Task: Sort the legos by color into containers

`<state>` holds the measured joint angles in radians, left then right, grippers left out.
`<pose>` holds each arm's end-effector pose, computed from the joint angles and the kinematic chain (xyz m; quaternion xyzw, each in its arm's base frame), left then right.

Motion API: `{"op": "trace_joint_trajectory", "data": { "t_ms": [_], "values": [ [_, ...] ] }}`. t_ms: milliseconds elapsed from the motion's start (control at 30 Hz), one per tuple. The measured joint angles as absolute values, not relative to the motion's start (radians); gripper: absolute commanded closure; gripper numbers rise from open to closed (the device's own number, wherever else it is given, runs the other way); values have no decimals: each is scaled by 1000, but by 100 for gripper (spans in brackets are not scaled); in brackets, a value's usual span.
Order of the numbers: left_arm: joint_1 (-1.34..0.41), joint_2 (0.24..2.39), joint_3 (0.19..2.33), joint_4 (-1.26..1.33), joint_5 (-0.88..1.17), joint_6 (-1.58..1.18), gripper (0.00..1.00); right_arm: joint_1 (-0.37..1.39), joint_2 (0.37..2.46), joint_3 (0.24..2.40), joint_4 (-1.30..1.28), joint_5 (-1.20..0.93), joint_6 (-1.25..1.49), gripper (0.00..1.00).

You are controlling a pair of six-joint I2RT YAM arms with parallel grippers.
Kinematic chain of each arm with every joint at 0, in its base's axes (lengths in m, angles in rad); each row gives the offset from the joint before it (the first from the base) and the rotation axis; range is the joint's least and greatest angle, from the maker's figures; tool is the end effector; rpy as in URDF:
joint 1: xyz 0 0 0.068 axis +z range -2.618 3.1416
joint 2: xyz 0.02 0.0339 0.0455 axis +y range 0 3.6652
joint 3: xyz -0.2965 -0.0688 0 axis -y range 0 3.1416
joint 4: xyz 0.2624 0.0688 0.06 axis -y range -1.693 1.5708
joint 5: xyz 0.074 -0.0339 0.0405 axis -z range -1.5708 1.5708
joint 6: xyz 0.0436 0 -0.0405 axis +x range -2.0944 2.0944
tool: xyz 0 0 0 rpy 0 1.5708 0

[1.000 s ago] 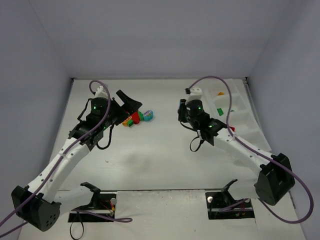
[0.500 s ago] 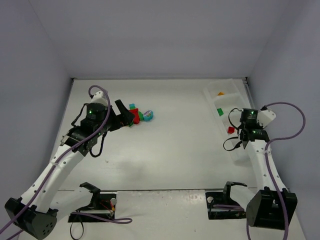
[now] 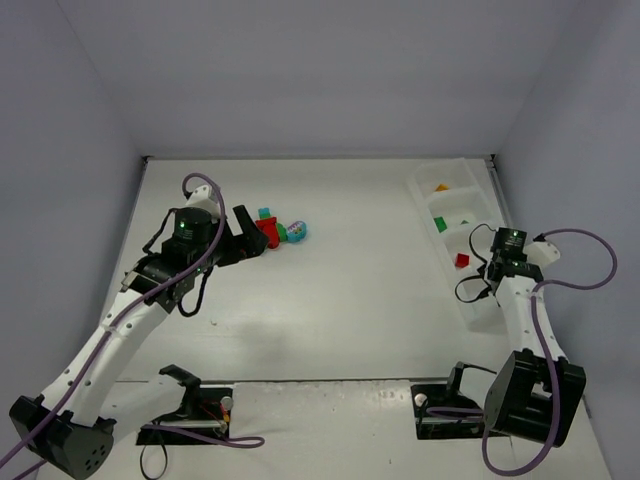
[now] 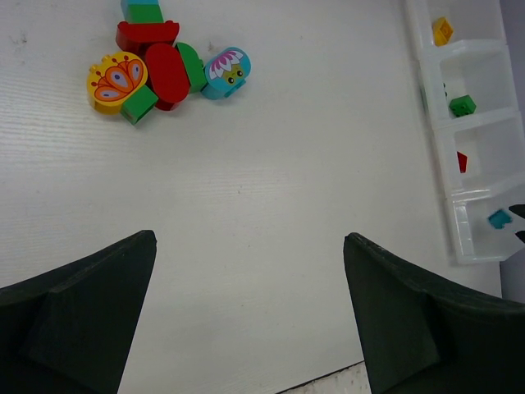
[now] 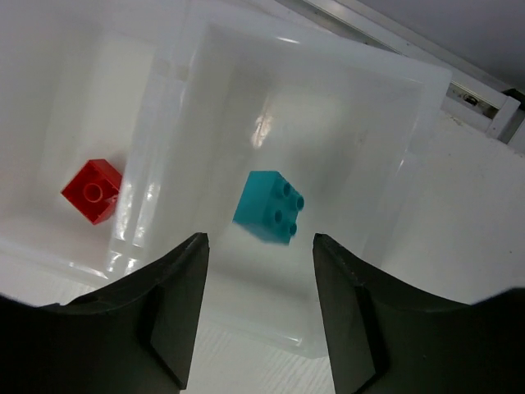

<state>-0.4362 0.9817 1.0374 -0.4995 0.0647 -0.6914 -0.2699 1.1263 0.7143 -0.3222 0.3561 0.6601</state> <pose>0.1982 -0.0955 0.3841 -0.0904 0.8403 -0.3084 0.4366 0.2294 -0.0792 0.2541 0.4676 0.7716 -0.0813 0.4236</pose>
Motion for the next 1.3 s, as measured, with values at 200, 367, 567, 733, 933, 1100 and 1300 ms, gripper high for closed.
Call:
{"op": "trace_joint_trajectory", "data": {
  "t_ms": [200, 367, 567, 733, 933, 1100, 1300],
  "values": [
    [-436, 989, 1037, -500, 75, -686, 10, -274, 1129, 696, -327, 340, 662, 33],
    [-436, 1007, 1037, -500, 81, -684, 10, -239, 1105, 736, -313, 272, 623, 35],
    [-436, 1025, 1036, -500, 81, -675, 10, 72, 1098, 840, -151, 115, 474, 37],
    [-436, 1026, 1030, -508, 80, -662, 10, 295, 1299, 1003, -29, -76, 281, 24],
    [-436, 1010, 998, -551, 75, -657, 10, 468, 1657, 1186, 7, -249, 60, 19],
    [-436, 967, 996, -595, 60, -656, 10, 520, 1882, 1324, -5, -348, -92, 17],
    [-436, 917, 996, -633, 43, -657, 10, 549, 2058, 1481, -3, -389, -196, 13]
  ]
}}
